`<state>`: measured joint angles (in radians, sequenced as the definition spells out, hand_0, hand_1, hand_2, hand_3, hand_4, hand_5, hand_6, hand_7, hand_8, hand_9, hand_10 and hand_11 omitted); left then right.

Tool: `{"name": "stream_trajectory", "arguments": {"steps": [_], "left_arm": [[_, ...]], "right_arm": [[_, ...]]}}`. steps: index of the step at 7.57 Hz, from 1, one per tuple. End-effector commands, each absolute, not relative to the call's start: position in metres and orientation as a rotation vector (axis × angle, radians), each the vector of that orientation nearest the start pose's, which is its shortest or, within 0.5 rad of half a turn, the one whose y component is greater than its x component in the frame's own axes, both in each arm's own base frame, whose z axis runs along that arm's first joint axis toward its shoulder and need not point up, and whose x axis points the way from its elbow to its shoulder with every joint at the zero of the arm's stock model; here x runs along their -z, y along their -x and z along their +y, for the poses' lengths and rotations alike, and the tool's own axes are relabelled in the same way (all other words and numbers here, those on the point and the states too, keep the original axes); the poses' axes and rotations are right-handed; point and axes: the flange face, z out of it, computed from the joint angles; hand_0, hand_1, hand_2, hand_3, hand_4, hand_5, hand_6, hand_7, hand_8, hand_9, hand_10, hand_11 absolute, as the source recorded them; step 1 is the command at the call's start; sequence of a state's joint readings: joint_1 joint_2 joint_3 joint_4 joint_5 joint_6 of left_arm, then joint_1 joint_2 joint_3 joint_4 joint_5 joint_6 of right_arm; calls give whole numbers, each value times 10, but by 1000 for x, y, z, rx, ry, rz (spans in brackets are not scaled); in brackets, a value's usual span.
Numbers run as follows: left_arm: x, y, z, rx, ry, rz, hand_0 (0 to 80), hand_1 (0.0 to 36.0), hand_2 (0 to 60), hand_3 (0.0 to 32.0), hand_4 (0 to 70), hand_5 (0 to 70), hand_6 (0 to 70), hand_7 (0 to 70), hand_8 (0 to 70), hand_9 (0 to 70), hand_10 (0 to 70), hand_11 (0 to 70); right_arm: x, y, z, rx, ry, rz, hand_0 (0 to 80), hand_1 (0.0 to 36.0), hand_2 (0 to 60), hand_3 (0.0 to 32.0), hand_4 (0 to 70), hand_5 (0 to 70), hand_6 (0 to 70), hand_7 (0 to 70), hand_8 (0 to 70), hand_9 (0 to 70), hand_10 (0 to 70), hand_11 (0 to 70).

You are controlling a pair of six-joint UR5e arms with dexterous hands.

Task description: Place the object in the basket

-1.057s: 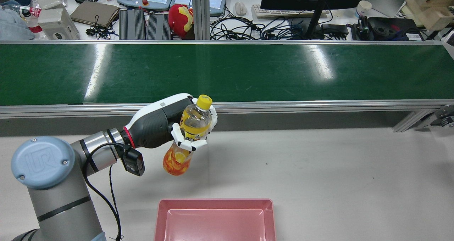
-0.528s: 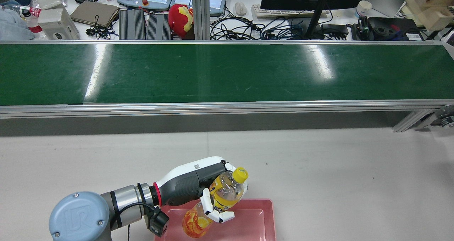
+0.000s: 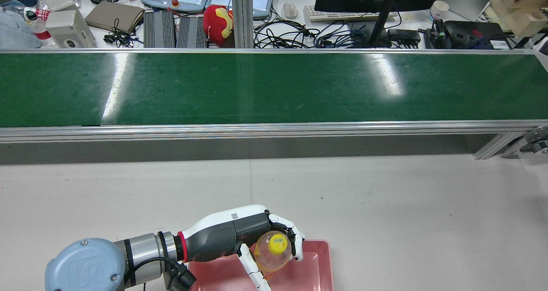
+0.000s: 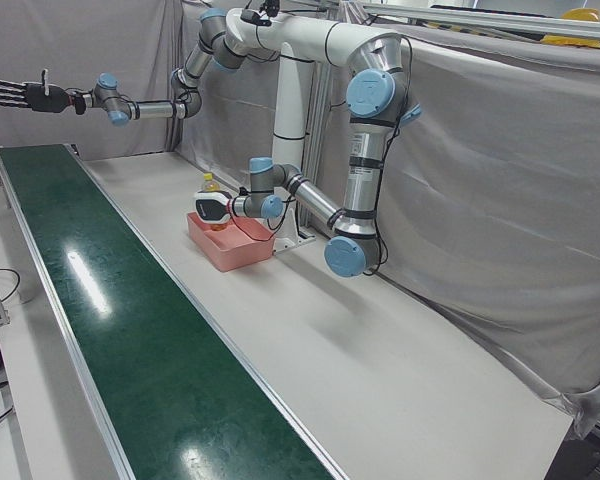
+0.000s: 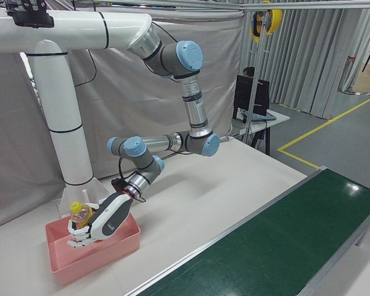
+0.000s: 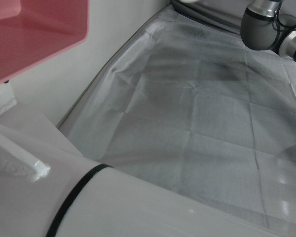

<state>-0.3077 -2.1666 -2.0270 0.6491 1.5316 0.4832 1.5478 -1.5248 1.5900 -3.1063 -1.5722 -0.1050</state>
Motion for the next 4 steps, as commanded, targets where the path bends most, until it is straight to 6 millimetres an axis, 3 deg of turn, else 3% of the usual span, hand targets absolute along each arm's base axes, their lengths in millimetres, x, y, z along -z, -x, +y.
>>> {"name": "stream_trajectory", "arguments": {"steps": [1, 3, 4], "left_arm": [[-241, -470, -301, 939, 705, 1894, 759, 136, 0, 0, 185, 264, 0, 62, 0, 0, 105, 179], [-233, -458, -307, 937, 702, 1934, 685, 128, 0, 4, 47, 98, 0, 27, 0, 0, 33, 76], [-228, -442, -322, 953, 682, 1967, 685, 127, 0, 10, 35, 95, 0, 25, 0, 0, 19, 55]], "right_arm": [[-651, -121, -523, 2163, 99, 2394, 0, 0, 0, 0, 0, 0, 0, 0, 0, 0, 0, 0], [-650, -121, -523, 2162, 99, 2395, 0, 0, 0, 0, 0, 0, 0, 0, 0, 0, 0, 0], [-650, -121, -523, 2162, 98, 2396, 0, 0, 0, 0, 0, 0, 0, 0, 0, 0, 0, 0]]}}
